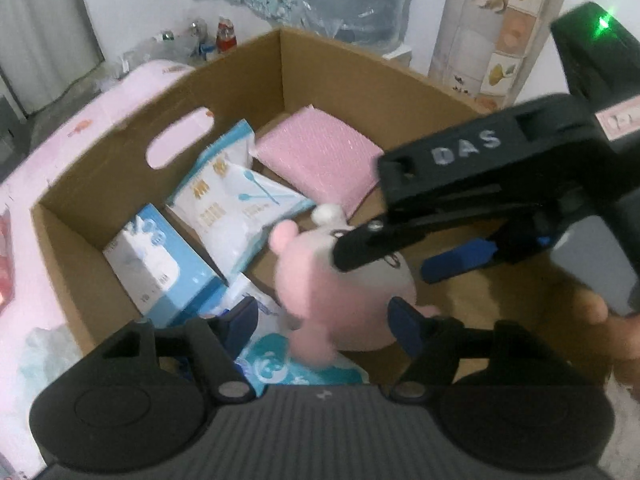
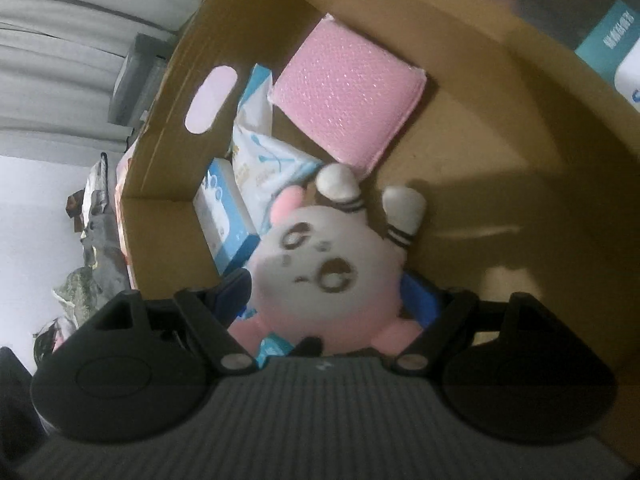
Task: Organize soft objects
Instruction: 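Carry the plush bunny into the cardboard box and release it, then move the right gripper back and grasp the blue towel bundle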
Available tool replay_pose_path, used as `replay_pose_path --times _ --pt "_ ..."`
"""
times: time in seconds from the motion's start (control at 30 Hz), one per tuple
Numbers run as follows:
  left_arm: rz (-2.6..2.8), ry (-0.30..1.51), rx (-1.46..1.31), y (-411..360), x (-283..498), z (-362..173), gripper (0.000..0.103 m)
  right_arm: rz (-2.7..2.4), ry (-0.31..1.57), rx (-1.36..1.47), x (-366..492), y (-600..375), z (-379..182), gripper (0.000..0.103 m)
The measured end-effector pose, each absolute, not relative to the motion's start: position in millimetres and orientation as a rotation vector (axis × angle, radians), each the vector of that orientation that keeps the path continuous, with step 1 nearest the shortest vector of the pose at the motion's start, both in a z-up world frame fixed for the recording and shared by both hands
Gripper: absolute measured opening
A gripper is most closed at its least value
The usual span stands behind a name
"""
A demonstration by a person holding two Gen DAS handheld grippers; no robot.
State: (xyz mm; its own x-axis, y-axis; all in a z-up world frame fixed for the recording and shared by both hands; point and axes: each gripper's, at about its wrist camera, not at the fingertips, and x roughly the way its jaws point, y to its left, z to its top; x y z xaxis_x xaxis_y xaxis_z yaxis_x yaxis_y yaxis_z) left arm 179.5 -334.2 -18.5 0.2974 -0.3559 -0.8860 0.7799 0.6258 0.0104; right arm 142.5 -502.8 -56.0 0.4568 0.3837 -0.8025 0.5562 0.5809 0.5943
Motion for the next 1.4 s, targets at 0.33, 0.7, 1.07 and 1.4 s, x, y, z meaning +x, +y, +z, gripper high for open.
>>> replay_pose_path --times 0.33,0.7,1.07,1.4 --pt "-0.757 0.897 0.406 -286 175 37 0.076 -0.148 0.961 0.923 152 -508 -30 0.082" --pt "-0.634 0.819 0.223 -177 159 73 0.078 -0.141 0.996 0.924 165 -499 -16 0.082" --pt "-0.262 0.679 0.096 -32 129 78 0.080 0.193 0.957 0.804 214 -391 51 0.082" --pt "0.073 0.656 0.133 59 156 43 0.078 0.565 1.226 0.644 323 -171 35 0.082"
